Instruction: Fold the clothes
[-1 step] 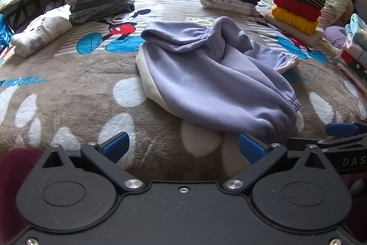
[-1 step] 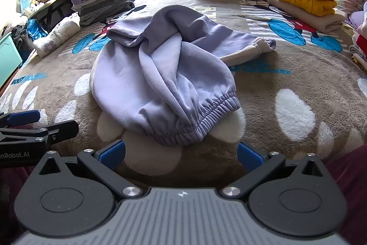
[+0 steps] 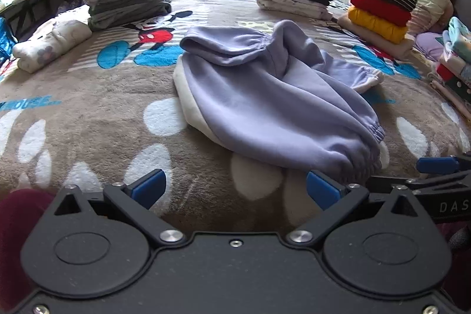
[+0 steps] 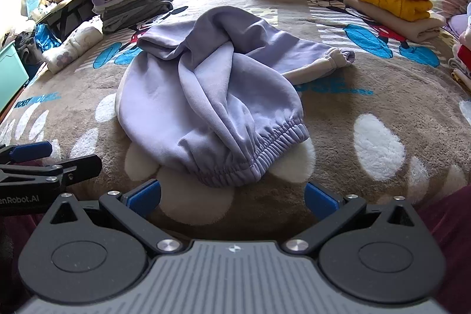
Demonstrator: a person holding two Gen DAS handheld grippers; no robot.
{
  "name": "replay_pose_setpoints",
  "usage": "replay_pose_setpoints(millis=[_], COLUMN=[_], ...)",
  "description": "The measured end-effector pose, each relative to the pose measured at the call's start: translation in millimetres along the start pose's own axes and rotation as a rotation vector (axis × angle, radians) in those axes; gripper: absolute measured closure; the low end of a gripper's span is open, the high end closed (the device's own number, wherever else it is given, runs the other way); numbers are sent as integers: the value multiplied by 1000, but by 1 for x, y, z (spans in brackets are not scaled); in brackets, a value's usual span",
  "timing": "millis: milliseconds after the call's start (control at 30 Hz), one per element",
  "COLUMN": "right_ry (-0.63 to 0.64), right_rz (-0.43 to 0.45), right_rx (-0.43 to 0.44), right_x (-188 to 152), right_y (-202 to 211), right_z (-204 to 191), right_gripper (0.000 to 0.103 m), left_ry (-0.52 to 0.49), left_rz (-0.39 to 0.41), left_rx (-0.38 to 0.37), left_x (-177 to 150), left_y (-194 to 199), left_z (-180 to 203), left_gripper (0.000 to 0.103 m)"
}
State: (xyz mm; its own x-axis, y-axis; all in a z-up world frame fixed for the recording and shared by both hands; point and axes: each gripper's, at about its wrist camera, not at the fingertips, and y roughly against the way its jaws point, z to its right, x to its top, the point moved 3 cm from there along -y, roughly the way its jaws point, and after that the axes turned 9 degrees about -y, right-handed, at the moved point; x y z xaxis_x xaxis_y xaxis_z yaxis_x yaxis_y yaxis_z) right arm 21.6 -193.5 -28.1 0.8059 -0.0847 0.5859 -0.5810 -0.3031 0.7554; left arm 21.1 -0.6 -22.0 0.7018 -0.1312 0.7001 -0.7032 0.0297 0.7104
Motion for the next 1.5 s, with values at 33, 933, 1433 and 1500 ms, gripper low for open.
replay_pose_setpoints(millis=[33,933,1433,1500], right_ry=[-1,4,9,9], right_rz=[-1,-6,-14,-14], right_rx=[1,12,16,17], right_x=[0,0,0,0], right_y=[0,-1,-2,-2], right_z=[0,-1,-1,-1], right_gripper=[0,0,0,0], left_ry=[-1,12,10,9], left_rz=[0,-30,-27,-25], left_rx=[0,-1,-7,-8], left_x=[0,-2,-2,-2], left_y=[0,-10,-10,-10], left_z=[0,-4,-3,-3], left_gripper=[0,0,0,0])
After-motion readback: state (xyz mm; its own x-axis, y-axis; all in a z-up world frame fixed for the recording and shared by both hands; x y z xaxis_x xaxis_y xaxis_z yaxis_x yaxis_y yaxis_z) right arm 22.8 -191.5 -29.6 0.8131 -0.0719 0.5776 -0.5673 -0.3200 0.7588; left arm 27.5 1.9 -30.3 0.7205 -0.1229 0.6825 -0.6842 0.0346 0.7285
